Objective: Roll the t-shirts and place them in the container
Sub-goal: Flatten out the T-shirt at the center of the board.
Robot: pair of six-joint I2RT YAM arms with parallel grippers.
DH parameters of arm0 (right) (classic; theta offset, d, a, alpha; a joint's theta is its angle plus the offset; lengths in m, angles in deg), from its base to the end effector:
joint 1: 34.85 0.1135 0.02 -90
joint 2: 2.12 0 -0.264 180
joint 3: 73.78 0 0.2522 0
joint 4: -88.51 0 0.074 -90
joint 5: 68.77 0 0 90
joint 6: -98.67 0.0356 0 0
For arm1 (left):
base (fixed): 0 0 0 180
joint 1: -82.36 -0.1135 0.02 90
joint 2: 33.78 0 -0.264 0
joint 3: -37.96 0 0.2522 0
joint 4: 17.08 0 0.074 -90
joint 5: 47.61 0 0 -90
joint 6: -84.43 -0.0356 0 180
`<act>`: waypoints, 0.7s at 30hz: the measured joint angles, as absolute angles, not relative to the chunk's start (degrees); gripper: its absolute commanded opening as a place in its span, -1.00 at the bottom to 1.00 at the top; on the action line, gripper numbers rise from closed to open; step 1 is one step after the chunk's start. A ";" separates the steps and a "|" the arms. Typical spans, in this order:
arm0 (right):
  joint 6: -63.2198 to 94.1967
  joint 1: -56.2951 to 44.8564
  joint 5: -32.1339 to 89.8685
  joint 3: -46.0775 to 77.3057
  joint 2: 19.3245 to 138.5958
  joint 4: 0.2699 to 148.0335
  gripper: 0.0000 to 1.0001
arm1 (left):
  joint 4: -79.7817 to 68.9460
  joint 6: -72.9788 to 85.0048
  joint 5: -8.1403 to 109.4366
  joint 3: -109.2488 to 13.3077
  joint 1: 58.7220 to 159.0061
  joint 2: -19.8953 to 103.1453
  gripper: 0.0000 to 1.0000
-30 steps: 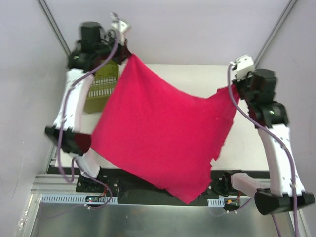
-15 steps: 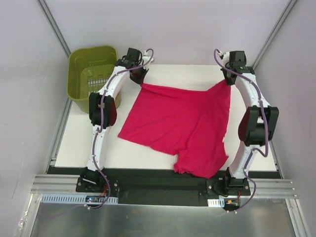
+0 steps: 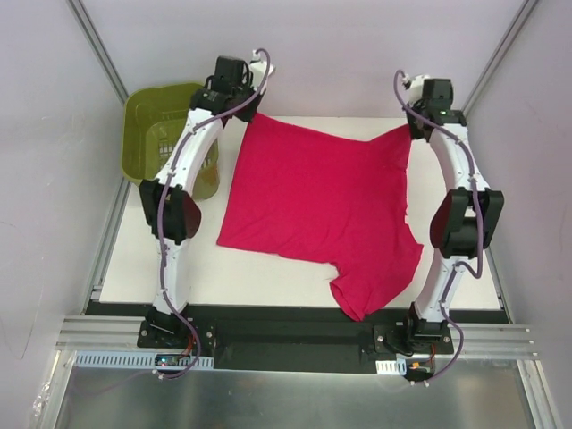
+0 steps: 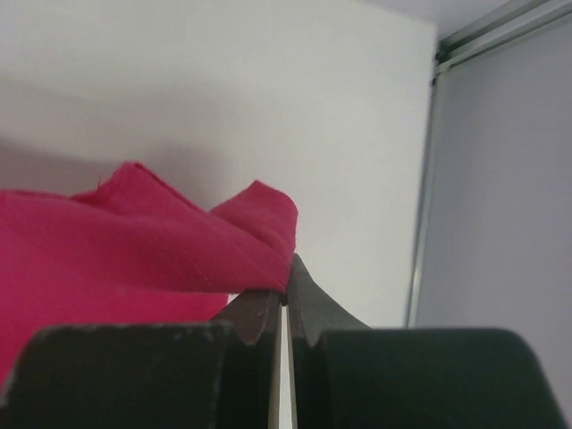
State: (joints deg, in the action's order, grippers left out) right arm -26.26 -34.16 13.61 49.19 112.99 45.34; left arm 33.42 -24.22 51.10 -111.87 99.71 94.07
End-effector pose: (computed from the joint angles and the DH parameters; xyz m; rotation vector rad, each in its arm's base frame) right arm 0.4711 0.0010 0.3239 -0.6064 2.1378 -0.4794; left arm 0.4869 -0.1578 0.3642 0.7265 1.9334 -0.1432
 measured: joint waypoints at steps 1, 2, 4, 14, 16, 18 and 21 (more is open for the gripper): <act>-26.26 -34.73 14.07 50.63 112.09 44.92 -0.99 | 33.61 -24.35 51.25 -111.63 100.15 91.95 -1.00; -26.29 -35.34 14.42 52.60 110.76 44.38 -0.99 | 33.64 -24.46 51.32 -111.26 100.76 88.61 -1.00; -26.37 -36.02 14.57 54.70 107.44 44.29 -0.99 | 33.68 -24.70 51.27 -111.17 101.61 83.56 -1.00; -29.08 -35.93 13.41 56.95 80.09 38.87 -0.99 | 33.98 -28.92 51.12 -110.69 102.90 61.15 -1.00; -29.98 -35.47 12.65 56.84 74.56 36.60 -0.99 | 34.66 -28.96 51.14 -108.94 102.90 57.44 -1.00; -30.68 -34.44 12.10 56.77 69.32 33.43 -0.99 | 35.41 -28.96 51.23 -106.39 102.92 53.50 -1.00; -31.23 -32.80 11.66 56.97 62.48 28.18 -0.99 | 36.74 -28.99 51.25 -100.77 102.88 46.10 -1.00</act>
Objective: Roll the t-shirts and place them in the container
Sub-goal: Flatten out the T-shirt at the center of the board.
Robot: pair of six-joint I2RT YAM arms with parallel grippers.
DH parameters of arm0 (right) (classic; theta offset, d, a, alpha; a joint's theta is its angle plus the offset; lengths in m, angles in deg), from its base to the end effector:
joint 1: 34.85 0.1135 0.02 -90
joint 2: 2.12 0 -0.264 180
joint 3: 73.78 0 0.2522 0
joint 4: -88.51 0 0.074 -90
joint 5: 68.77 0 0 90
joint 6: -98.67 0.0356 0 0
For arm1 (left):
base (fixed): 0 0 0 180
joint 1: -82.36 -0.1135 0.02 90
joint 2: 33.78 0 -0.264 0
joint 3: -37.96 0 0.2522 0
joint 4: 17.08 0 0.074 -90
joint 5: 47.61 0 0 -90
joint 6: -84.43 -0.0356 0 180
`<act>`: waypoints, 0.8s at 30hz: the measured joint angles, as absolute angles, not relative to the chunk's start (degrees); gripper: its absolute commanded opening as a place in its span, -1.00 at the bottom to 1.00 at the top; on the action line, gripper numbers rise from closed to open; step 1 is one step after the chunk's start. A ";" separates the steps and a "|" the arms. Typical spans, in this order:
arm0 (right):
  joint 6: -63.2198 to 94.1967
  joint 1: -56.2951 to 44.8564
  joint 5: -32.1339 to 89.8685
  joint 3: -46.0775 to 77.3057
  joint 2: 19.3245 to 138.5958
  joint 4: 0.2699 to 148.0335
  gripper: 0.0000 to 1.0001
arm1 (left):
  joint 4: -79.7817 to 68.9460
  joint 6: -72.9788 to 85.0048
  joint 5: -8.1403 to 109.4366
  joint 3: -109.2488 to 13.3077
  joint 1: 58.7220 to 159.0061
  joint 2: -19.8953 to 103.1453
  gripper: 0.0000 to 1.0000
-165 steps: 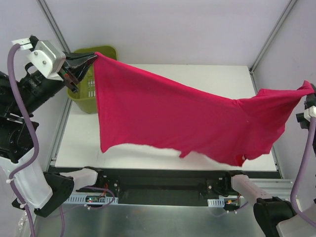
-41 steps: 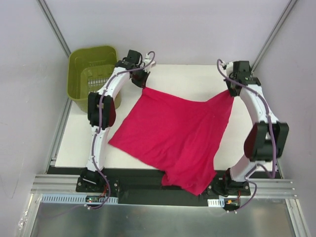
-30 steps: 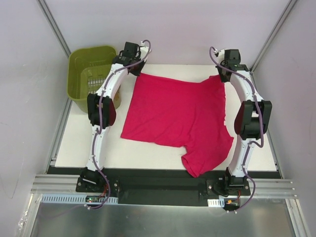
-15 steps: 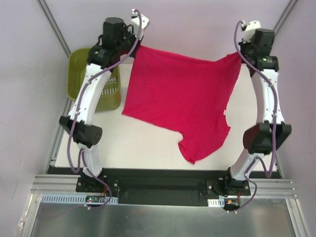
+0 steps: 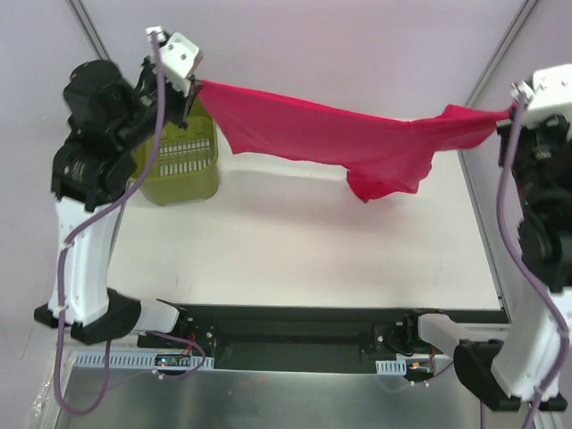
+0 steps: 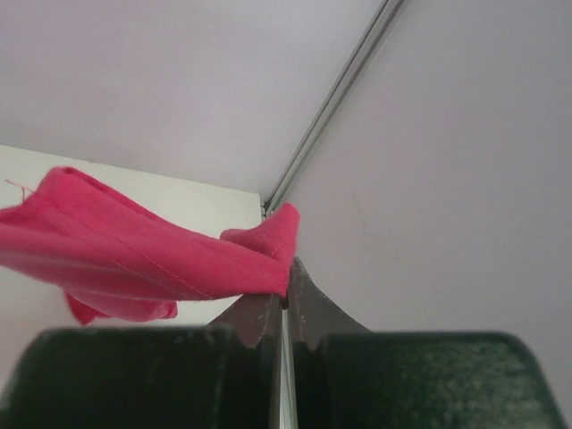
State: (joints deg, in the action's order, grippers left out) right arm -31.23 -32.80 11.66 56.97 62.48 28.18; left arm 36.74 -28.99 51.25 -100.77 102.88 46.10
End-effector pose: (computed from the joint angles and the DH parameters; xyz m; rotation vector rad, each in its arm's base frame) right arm 0.1174 -0.0017 0.5937 -0.4068 1.4492 -0.6568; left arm 0.1974 -0.0797 0.5988 0.6694 1.3250 -0.0737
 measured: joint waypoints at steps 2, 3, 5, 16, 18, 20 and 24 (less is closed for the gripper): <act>-31.27 -32.21 11.60 57.89 57.93 23.33 -0.99 | 37.26 -29.01 51.45 -97.66 102.22 41.02 -1.00; -31.25 -32.21 11.58 58.37 56.49 21.75 -0.99 | 37.63 -29.01 51.67 -96.46 101.74 38.79 -1.00; -31.16 -32.17 11.64 60.07 53.23 17.69 -0.99 | 38.31 -29.03 52.50 -94.58 100.12 34.16 -1.00; -26.81 -38.46 25.83 70.30 45.52 8.71 -0.99 | 40.45 -22.87 64.93 -105.42 93.48 29.55 -1.00; -26.31 -39.69 26.68 68.55 45.54 10.19 -0.99 | 39.54 -22.52 66.13 -108.05 93.48 32.00 -1.00; -26.31 -39.97 26.66 62.21 45.10 14.30 -0.99 | 38.77 -22.54 67.49 -107.92 93.48 34.55 -1.00; -27.01 -39.97 26.66 42.59 45.87 22.65 -0.99 | 37.18 -23.22 70.79 -99.06 93.54 40.11 -1.00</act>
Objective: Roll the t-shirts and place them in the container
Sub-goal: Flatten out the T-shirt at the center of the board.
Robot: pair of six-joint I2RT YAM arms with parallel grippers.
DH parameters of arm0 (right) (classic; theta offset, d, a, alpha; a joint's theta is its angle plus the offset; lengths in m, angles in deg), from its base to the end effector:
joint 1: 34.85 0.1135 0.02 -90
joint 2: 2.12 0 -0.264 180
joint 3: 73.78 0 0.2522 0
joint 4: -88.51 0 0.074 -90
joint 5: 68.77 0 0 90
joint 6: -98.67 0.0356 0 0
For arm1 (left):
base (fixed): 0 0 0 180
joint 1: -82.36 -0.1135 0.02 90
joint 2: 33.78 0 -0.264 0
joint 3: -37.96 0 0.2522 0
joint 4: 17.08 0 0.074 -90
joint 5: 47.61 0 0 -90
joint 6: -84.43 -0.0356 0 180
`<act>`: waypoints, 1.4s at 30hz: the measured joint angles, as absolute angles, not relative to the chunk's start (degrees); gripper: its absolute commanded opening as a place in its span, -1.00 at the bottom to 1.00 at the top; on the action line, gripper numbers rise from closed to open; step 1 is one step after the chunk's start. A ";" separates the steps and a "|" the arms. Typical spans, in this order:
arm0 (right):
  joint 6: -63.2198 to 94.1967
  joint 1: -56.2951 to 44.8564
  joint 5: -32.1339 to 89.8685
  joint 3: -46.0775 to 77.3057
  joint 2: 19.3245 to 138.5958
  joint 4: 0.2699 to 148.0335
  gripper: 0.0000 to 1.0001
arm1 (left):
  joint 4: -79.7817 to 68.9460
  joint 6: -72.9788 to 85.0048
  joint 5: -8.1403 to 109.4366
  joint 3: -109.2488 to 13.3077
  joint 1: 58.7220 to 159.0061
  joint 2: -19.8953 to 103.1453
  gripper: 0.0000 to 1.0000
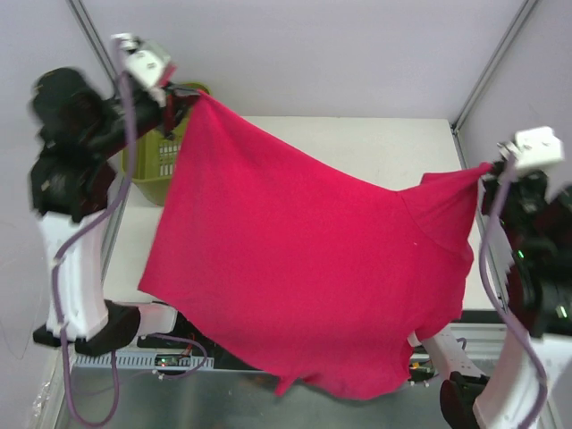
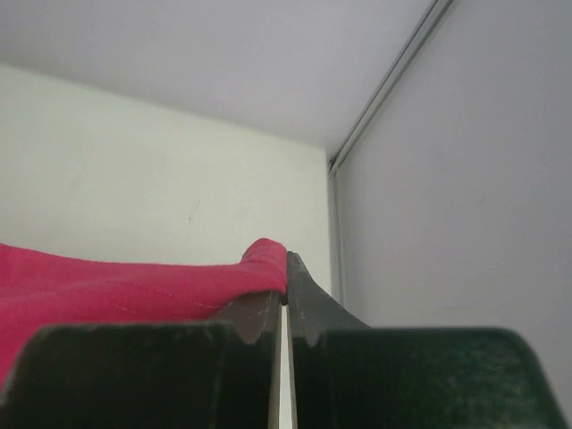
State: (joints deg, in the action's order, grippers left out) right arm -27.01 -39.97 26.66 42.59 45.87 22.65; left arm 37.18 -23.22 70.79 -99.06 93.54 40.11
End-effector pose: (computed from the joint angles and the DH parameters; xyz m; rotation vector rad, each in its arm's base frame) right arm 0.0457 -0.0007 0.5489 -0.4812 1.4709 -0.4943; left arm 0.1584 -0.0486 0.6083 0.7390 1.2356 -0.2578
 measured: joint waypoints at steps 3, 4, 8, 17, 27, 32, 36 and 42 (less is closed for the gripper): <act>-27.36 -40.02 26.66 27.11 49.06 28.71 -0.99 | 36.89 -24.48 72.30 -91.26 94.16 47.82 -1.00; -27.36 -40.02 26.64 22.28 50.70 30.45 -0.99 | 36.74 -24.75 72.39 -89.38 94.48 50.77 -1.00; -26.33 -39.95 25.28 6.35 61.73 39.50 -0.99 | 36.37 -26.76 71.62 -85.82 96.17 71.25 -1.00; -23.60 -38.42 18.00 23.51 105.65 47.44 -0.99 | 39.06 -29.36 56.82 -109.55 97.54 110.90 -1.00; -26.72 -36.67 13.70 49.10 123.63 51.15 -0.99 | 35.08 -28.96 51.27 -113.90 97.30 110.40 -1.00; -29.11 -35.56 12.41 49.23 124.90 50.96 -0.99 | 34.99 -28.96 51.45 -113.18 96.95 110.33 -1.00; -30.99 -34.81 11.84 49.14 124.79 51.07 -0.98 | 34.66 -29.01 52.63 -113.10 96.54 109.61 -1.00; -33.21 -34.97 11.42 45.67 121.62 49.14 -0.99 | 34.20 -30.34 55.51 -109.25 96.15 104.23 -1.00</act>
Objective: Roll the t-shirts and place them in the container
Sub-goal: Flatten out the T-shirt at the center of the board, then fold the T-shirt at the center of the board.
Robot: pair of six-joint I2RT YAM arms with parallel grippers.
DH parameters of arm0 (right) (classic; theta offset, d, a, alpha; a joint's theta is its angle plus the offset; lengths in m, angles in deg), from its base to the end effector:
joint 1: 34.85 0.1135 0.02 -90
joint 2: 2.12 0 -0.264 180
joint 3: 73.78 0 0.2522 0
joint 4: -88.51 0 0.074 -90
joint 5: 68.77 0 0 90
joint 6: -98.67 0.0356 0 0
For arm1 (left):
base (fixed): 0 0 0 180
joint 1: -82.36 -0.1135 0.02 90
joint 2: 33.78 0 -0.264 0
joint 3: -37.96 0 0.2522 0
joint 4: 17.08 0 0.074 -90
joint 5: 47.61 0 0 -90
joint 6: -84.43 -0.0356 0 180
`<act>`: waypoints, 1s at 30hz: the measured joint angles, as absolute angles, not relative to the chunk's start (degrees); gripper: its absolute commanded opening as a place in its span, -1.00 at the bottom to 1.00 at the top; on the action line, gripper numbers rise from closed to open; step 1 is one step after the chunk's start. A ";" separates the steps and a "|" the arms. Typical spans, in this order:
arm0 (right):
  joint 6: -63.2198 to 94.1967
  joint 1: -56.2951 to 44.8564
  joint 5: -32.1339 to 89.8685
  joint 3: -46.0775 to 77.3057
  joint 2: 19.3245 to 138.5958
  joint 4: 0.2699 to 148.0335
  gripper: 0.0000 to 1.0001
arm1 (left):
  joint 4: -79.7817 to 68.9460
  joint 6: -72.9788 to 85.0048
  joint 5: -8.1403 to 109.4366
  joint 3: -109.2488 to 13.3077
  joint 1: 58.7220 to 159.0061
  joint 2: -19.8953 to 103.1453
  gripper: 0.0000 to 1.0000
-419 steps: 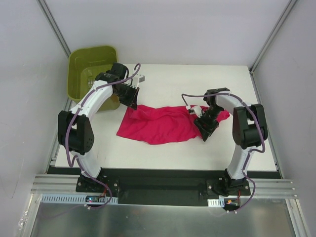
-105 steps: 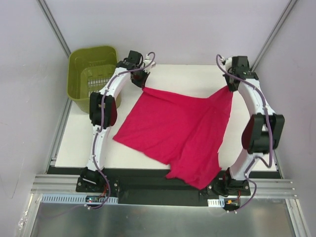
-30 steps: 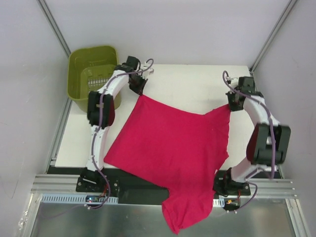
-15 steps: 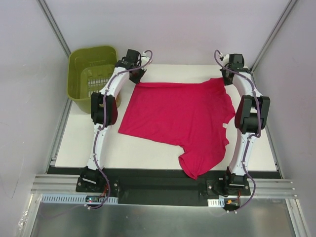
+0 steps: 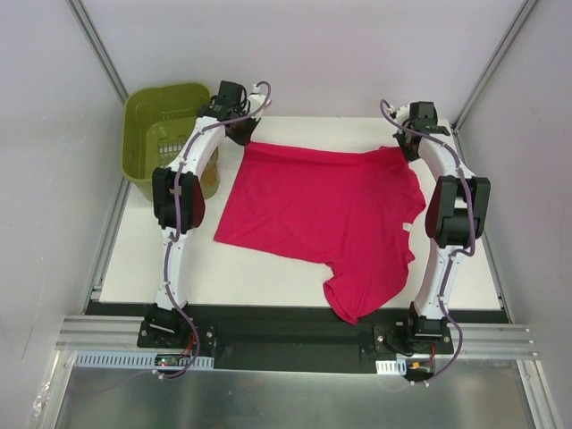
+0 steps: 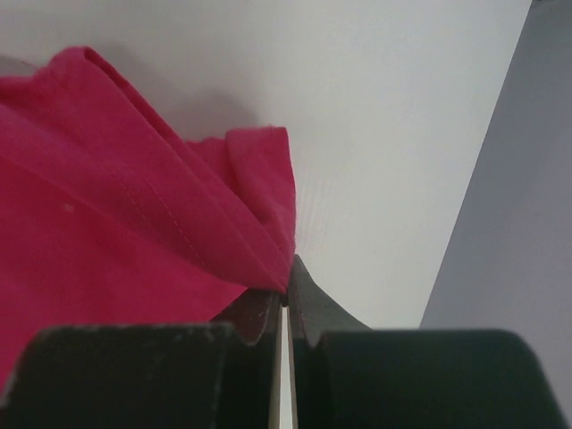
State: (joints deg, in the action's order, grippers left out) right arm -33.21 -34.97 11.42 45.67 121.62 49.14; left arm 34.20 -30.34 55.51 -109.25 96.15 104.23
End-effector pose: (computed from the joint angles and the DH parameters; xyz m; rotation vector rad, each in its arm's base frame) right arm 0.4970 -0.0071 0.2389 -0.7687 2.2612 -0.5573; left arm 0.5282 -0.1380 0.2576 0.8644 2.1177 -0.1644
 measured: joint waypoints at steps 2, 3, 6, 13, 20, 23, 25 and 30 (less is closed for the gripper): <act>-34.07 -35.10 11.40 42.33 118.45 47.98 -0.99 | 33.96 -31.59 55.95 -107.15 96.15 101.74 -1.00; -34.46 -35.16 11.40 40.69 116.66 47.28 -0.99 | 33.70 -32.18 56.19 -105.97 96.15 100.58 -1.00; -35.31 -35.43 11.42 36.64 111.74 45.97 -0.99 | 33.61 -35.32 57.17 -102.25 96.15 97.07 -1.00; -35.27 -35.51 11.84 29.08 103.22 41.99 -0.99 | 33.33 -43.96 57.33 -95.52 96.15 93.31 -1.00; -33.54 -35.45 12.91 20.12 98.10 37.62 -0.98 | 33.26 -50.67 56.76 -90.39 96.15 93.04 -1.00; -32.14 -35.16 13.13 16.40 95.28 36.05 -0.99 | 33.29 -52.61 56.43 -88.55 96.15 92.74 -1.00; -30.96 -34.55 13.22 14.13 93.01 34.69 -0.99 | 33.24 -53.71 55.77 -87.46 96.15 92.48 -1.00; -29.02 -32.78 13.72 10.22 88.44 32.92 -0.99 | 33.33 -55.43 55.34 -83.37 96.15 90.22 -1.00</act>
